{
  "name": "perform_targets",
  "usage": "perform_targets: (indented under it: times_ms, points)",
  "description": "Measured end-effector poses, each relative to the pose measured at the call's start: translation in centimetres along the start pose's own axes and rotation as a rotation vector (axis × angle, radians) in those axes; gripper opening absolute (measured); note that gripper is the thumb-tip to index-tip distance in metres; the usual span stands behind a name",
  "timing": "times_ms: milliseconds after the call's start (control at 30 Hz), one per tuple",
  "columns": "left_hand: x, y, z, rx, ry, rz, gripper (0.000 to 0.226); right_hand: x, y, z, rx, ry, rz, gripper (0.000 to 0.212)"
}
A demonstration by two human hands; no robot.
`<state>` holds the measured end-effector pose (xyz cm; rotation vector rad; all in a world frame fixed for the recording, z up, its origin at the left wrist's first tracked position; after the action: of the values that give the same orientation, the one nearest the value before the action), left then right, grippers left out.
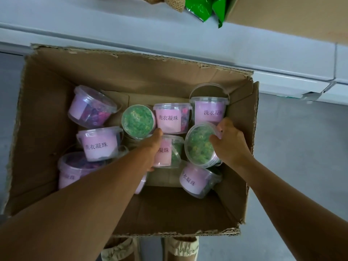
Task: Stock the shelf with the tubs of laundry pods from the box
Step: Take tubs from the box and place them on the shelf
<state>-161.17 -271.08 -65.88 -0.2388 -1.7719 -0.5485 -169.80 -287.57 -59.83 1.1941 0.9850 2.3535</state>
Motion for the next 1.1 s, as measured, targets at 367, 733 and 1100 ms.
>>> perform_targets:
  times_ms: [367,733,1100]
  points:
    - [4.2,2.4,1.7,-0.045,-0.219,0.021,0.056,3.5,2.3,0.9,0.080,-0.069,-0.057,0.027]
    - [5.7,8.0,1.6,-0.184,-0.448,-0.205,0.053,3.3,-1.6,3.1,-0.305,-0.206,0.160,0.022]
    - [8.3,8.9,1.9,-0.093,-0.411,-0.202,0.043,5.8,-1.1,1.8,-0.465,-0.356,0.157,0.041]
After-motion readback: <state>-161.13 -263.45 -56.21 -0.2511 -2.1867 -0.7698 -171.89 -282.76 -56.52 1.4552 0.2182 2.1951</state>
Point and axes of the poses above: each hand's wrist, its own x-axis away from the middle knuckle, its own y-axis out of the back of the hand, z = x × y, the point moved 1 cm from there along -x, towards the middle knuckle, and after that the axes turned 1 degree about -y, right-handed, at the moved point
